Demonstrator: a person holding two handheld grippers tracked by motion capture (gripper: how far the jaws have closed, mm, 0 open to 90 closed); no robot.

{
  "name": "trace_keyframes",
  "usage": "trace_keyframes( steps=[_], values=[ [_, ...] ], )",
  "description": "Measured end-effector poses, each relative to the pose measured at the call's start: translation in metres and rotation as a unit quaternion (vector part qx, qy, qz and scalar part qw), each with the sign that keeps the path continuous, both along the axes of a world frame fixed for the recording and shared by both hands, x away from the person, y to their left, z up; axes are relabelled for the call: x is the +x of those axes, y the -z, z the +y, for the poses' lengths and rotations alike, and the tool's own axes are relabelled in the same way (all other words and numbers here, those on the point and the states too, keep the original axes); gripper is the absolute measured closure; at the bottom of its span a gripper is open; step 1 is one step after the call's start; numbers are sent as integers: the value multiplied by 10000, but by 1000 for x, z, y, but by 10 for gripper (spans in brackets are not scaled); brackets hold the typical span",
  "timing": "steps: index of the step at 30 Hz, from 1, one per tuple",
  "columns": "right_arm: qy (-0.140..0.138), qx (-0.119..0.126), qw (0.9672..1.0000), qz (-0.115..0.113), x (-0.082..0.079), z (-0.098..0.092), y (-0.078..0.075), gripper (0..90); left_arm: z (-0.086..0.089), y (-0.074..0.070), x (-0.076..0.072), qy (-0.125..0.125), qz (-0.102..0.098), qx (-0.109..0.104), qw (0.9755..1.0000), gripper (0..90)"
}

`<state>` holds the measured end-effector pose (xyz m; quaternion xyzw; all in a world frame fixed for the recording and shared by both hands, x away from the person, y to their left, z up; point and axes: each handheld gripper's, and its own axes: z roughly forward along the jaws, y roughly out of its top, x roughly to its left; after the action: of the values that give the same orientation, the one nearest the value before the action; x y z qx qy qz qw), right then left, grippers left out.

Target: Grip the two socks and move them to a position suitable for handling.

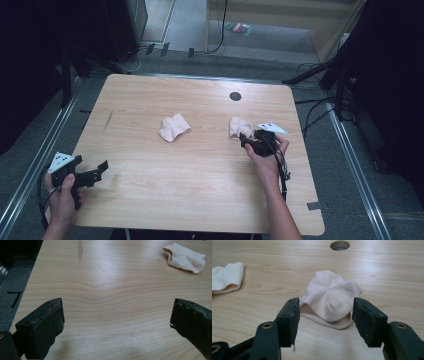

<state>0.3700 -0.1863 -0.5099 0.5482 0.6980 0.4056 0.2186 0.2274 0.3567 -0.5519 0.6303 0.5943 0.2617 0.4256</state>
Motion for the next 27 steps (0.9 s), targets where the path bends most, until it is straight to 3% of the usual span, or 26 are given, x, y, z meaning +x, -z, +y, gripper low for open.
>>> trace_keyframes(
  steps=[3, 8, 15, 18, 20, 24, 27],
  values=[
    [160, -97, 9998, 68, 16, 7, 1, 335, 0, 0, 0, 14, -6, -7, 10000, 0],
    [186, -205, 9995, 180, 30, 16, 3, 322, 0, 0, 0, 21, -9, 8, 10000, 0],
    [68, -463, 9979, 451, 46, 32, 16, 294, -1, 0, 0, 25, 6, 15, 10000, 0],
    [165, -457, 9973, 550, 47, 33, 23, 295, -1, 0, 0, 27, 6, 10, 10000, 0],
    [137, -601, 9965, 566, 47, 34, 28, 287, -1, 0, 0, 22, 2, 3, 10000, 0],
    [143, -797, 9957, 443, 42, 36, 33, 317, -1, 0, 0, 33, 15, 17, 10000, 0],
    [188, -795, 9961, 336, 39, 35, 35, 367, -1, 0, 0, 34, 14, 0, 10000, 0]
  ],
)
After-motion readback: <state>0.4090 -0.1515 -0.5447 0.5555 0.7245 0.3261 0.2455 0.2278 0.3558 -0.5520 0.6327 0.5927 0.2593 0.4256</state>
